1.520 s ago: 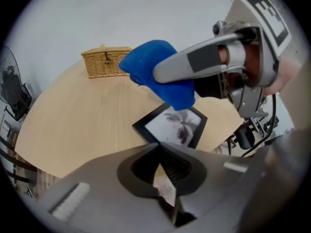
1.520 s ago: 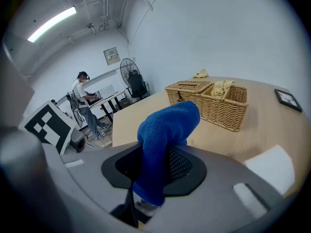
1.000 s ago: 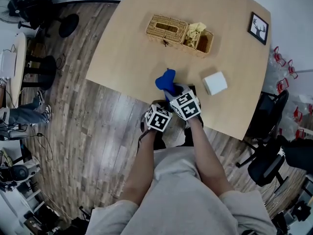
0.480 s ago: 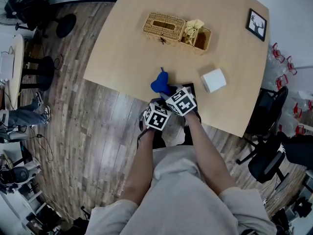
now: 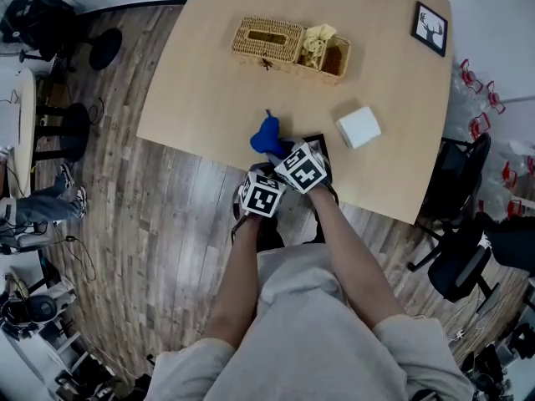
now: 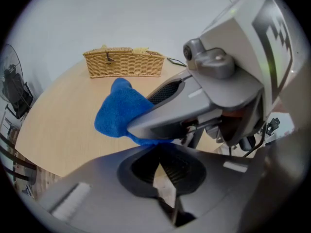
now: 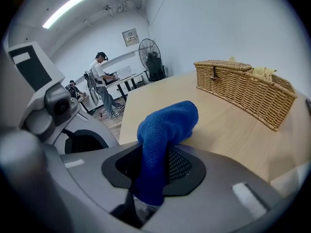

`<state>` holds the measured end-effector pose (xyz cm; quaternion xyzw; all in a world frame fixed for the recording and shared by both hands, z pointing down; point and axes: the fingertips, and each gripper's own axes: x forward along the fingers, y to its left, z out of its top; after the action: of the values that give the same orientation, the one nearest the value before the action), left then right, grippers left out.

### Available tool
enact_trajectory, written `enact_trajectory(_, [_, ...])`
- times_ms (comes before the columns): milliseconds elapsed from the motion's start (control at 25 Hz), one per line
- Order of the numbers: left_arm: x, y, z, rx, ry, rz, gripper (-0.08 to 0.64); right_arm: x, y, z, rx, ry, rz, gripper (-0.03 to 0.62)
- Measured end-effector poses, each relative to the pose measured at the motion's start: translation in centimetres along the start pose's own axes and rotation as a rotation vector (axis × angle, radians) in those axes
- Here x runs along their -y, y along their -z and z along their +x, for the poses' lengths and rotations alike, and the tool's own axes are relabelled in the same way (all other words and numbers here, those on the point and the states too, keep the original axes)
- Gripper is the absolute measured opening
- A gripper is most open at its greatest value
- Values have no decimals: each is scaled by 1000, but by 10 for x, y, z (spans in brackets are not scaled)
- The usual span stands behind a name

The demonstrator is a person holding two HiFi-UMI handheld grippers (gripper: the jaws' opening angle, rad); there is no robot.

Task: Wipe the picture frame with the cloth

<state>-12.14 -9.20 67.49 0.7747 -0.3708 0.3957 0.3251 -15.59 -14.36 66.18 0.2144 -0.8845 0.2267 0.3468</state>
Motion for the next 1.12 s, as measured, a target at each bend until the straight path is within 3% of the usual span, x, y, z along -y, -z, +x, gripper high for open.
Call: enact_trajectory(1120, [-1, -3, 0, -10, -19, -19, 54, 31, 19, -24, 4, 98, 65, 104])
